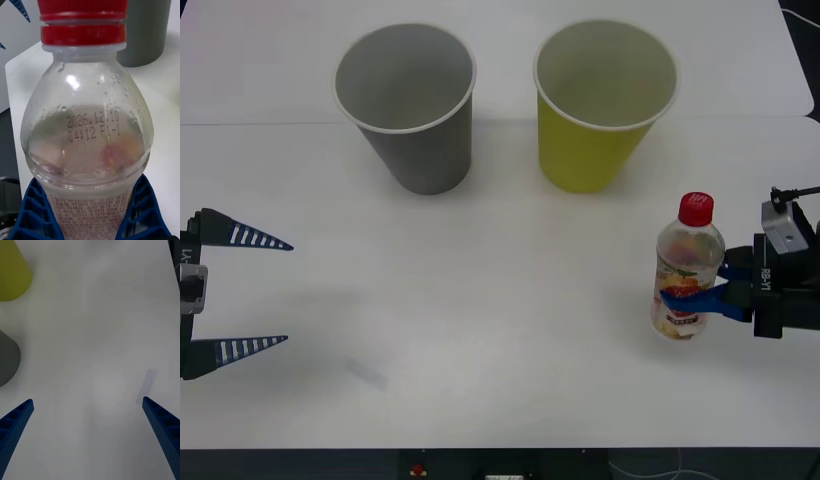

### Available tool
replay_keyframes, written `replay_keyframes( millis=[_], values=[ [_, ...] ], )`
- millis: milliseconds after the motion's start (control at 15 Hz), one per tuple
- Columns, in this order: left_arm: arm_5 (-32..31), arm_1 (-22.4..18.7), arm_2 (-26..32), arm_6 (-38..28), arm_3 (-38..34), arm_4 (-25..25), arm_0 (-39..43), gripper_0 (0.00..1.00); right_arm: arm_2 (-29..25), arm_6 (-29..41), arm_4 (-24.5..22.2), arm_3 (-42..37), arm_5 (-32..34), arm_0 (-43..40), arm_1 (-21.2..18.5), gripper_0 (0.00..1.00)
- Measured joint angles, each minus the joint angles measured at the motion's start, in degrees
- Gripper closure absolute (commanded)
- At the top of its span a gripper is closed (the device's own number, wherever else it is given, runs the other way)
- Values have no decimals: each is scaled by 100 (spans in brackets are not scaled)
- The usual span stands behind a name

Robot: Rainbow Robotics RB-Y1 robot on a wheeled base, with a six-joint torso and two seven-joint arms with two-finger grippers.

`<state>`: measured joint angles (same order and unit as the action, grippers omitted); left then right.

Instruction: Put the can into the green bin and the plastic bottle into the gray bin

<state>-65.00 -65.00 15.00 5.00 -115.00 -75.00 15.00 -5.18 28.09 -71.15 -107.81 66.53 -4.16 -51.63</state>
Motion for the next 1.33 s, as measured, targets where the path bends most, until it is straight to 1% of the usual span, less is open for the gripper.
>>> replay_keyframes(
  millis=[67,267,400,533,600,667,800,933,1133,1333],
  values=[
    [0,0,0,0,0,0,0,0,0,468,-114,-273,-129,-5,-90,100],
    [0,0,0,0,0,0,0,0,0,2267,-541,-1233,-545,64,-442,100],
    [0,0,0,0,0,0,0,0,0,3610,-976,-1794,-612,354,-624,100],
    [0,0,0,0,0,0,0,0,38,4691,-1341,-2141,-605,738,-721,100],
    [0,0,0,0,0,0,0,0,140,5108,-1457,-2226,-599,999,-774,100],
    [0,0,0,0,0,0,0,0,280,5311,-1505,-2226,-596,1280,-837,100],
    [0,0,0,0,0,0,0,0,686,5362,-1519,-1986,-574,1977,-989,100],
    [0,0,0,0,0,0,0,0,1126,5364,-1525,-1624,-330,2835,-1045,100],
    [0,0,0,0,0,0,0,0,1802,5364,-1550,-883,369,4444,-865,100],
    [0,0,0,0,0,0,0,0,2397,5364,-1668,-180,493,5555,-464,100]
  ],
)
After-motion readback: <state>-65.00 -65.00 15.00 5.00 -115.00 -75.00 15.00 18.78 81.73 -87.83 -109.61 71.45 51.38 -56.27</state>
